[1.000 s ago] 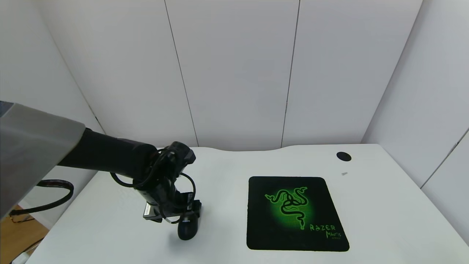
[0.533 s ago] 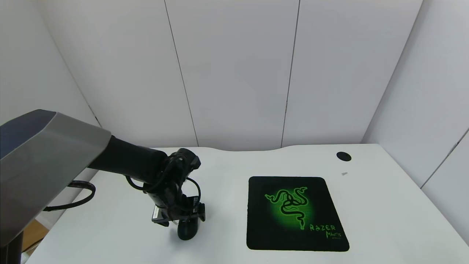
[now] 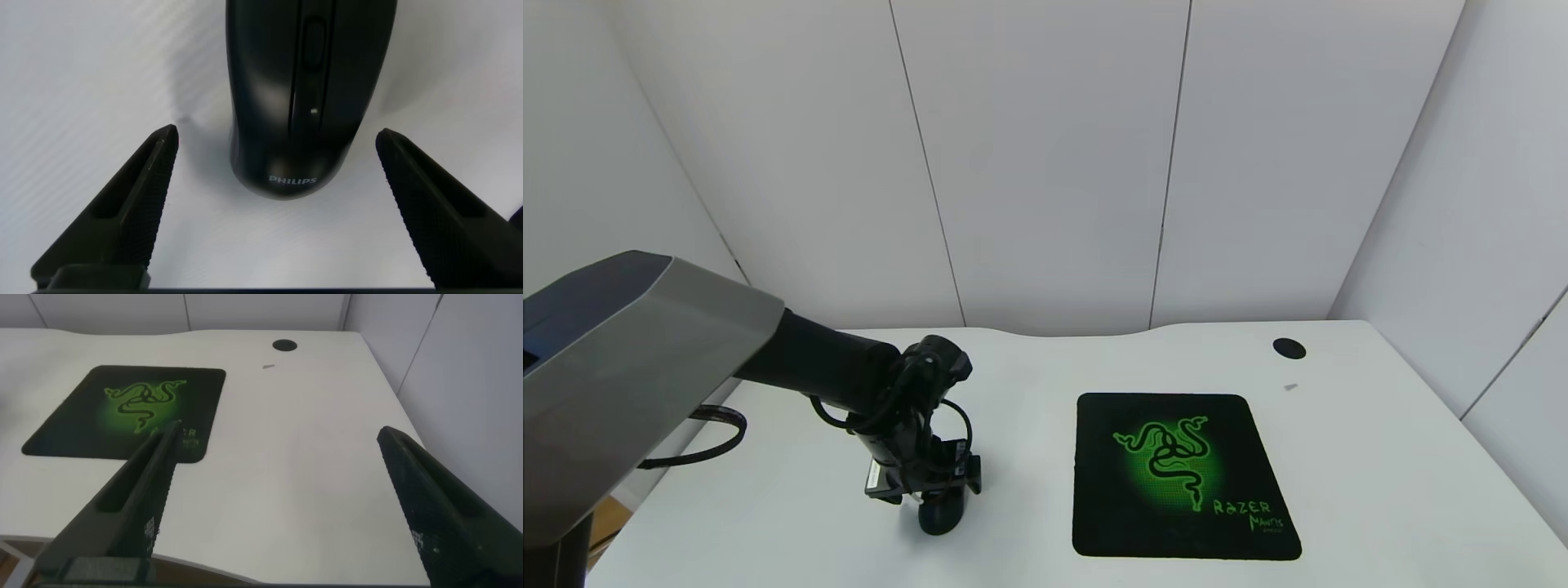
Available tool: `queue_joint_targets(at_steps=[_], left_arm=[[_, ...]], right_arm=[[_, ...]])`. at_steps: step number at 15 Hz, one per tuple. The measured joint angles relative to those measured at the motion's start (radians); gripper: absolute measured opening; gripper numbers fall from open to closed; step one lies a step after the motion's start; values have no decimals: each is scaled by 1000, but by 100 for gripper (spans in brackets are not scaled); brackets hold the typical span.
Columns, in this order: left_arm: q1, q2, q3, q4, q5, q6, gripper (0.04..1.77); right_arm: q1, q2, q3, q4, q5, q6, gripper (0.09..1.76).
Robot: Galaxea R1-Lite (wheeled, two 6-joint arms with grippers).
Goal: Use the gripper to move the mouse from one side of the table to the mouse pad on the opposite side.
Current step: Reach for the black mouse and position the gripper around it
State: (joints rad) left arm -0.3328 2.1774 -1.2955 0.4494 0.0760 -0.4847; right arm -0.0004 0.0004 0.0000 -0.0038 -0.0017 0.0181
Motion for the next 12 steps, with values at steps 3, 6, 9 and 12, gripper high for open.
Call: queue_joint_targets(at_steps=[3,6,9,12], left_arm=[[0,1,-2,0,2,0,136],[0,3,-3,-2,2,0,98],[0,3,0,-2,-1,0,92],[0,2,1,-2,-3,0,91]], right_arm=[[0,0,0,0,0,0,171],[0,0,0,0,0,0,171],[-1,0,0,0,0,0,171],[0,0,0,0,0,0,171]])
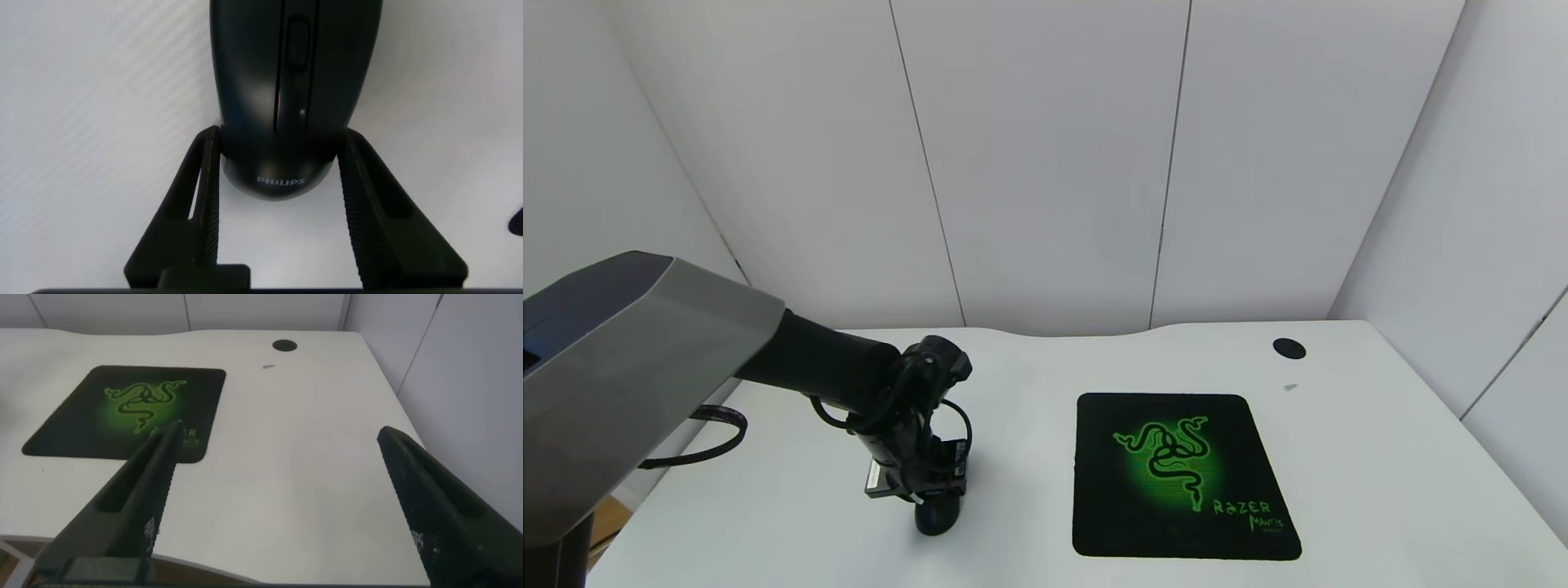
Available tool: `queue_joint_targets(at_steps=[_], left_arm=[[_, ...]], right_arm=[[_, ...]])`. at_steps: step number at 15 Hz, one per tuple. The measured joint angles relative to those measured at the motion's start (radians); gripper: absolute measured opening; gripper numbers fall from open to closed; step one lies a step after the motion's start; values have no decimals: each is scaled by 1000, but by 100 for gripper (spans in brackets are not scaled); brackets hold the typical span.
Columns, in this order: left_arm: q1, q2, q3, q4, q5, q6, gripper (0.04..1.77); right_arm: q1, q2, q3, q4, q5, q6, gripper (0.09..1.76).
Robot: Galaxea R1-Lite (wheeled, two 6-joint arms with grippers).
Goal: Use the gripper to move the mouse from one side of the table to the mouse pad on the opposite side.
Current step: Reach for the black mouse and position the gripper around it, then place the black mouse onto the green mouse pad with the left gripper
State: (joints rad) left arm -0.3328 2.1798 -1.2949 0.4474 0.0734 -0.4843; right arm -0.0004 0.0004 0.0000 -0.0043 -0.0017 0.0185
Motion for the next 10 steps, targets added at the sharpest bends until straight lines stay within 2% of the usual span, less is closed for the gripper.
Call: queue_joint_targets(at_steps=[8,10], left_arm=[[1,-31,-24,21,6,-9,91],[-3,-63,-42,94,6,-9,91]], right_arm=[[-1,0,0,0,0,0,171],[-1,0,0,0,0,0,171]])
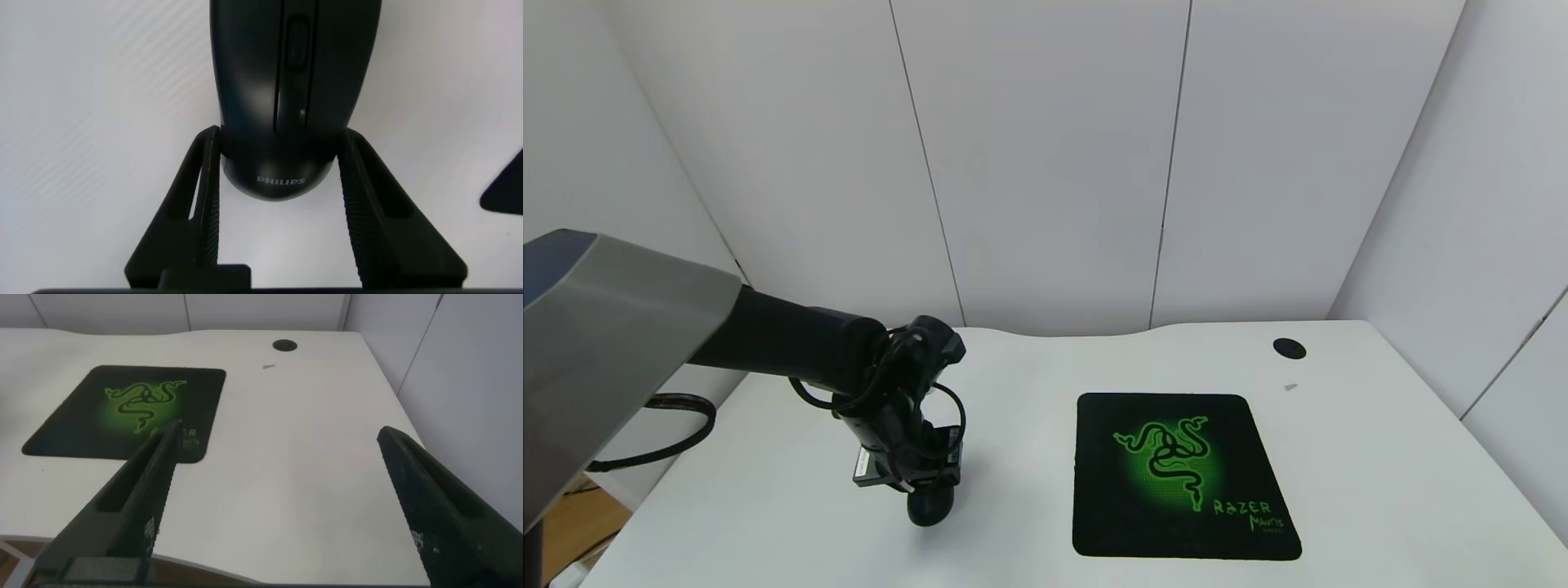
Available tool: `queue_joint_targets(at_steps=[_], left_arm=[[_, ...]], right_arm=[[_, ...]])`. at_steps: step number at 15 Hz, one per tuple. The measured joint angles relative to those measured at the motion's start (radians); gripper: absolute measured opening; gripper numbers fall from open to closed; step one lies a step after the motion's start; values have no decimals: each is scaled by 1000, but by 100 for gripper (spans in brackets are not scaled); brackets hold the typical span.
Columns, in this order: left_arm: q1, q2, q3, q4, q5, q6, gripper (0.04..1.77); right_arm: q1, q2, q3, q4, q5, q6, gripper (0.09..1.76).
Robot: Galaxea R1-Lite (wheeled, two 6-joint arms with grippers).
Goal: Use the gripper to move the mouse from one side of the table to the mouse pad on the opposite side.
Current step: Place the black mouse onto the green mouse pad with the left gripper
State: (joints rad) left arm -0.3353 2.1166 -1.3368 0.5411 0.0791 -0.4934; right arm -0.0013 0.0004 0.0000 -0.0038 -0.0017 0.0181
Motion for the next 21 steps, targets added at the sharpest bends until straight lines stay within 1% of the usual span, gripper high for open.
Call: queue_joint_targets(at_steps=[3,7,9,12,17,19,21], left_arm=[[-20,-47,-59,119,-4,-8,91],[-62,-88,-121,195,-5,-47,91],[-96,-100,-160,233,-7,-86,91],[-159,-101,-222,256,-13,-159,91],[-269,-77,-314,265,-1,-240,91],[-297,-66,-347,286,1,-250,91],[-314,-49,-403,321,1,-263,91]], right_arm=[[1,0,0,0,0,0,171],[0,0,0,0,0,0,171],[0,0,0,0,0,0,171],[1,0,0,0,0,0,171],[0,0,0,0,0,0,171],[0,0,0,0,0,0,171],[0,0,0,0,0,0,171]])
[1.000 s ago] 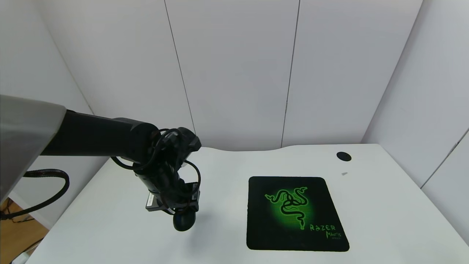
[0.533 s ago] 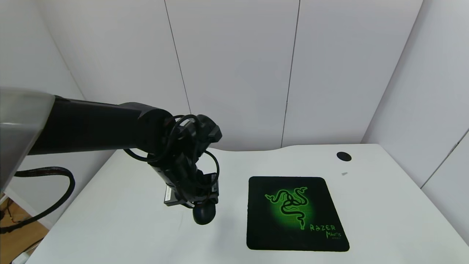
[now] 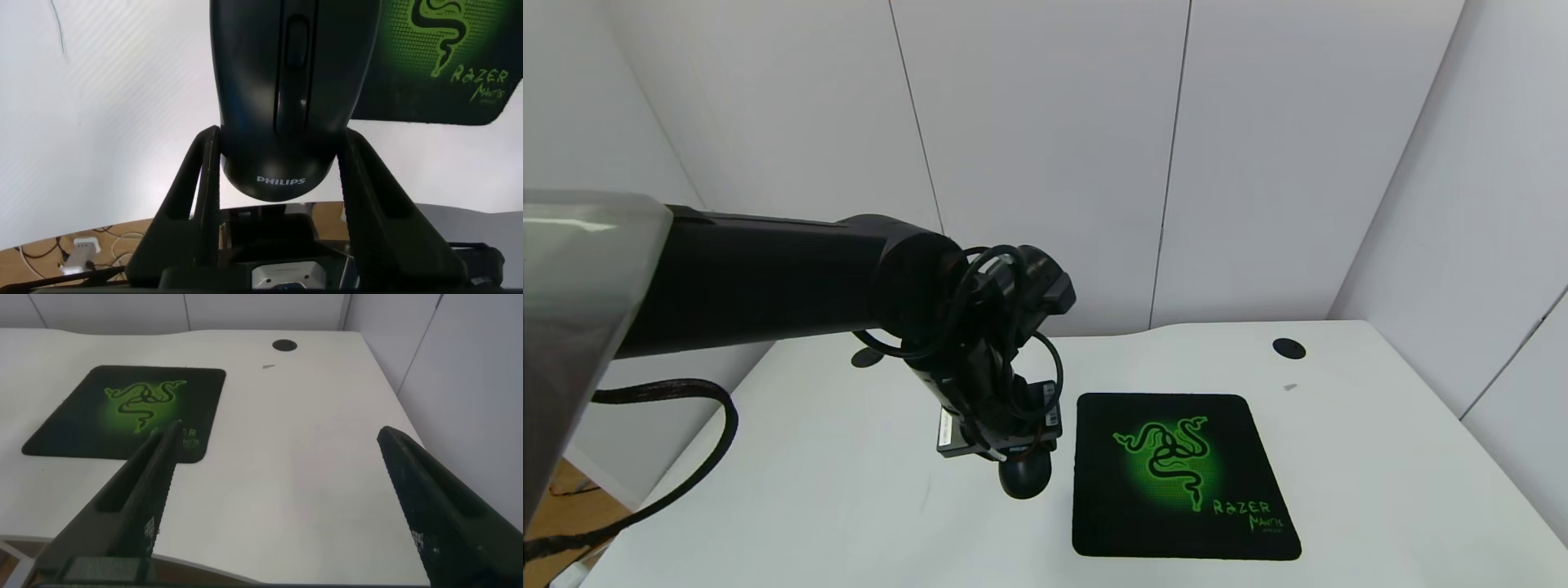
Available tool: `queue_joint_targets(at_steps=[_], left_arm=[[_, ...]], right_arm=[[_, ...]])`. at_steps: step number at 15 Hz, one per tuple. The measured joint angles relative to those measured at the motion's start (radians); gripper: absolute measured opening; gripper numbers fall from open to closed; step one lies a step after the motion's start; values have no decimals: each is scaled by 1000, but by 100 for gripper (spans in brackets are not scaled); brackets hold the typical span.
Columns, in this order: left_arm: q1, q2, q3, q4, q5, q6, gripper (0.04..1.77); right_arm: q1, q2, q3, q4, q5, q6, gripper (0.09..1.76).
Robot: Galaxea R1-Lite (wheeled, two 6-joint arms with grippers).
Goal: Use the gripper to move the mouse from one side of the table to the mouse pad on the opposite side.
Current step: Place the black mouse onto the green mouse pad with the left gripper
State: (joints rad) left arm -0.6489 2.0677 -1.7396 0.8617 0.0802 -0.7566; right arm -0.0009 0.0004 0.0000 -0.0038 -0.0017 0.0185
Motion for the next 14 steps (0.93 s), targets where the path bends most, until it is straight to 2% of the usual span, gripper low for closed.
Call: queue_joint_targets(at_steps=[4,6,11,14], left_arm=[[-39,67,-161,73,4,-53,90],[-66,113,-226,79,33,-71,90],[-124,189,-252,1,67,-110,90],[-164,236,-253,-56,110,-135,90]], right_arm=[[0,0,0,0,0,0,171],[0,0,0,0,0,0,171],[0,0,0,0,0,0,171],[0,0,0,0,0,0,171]])
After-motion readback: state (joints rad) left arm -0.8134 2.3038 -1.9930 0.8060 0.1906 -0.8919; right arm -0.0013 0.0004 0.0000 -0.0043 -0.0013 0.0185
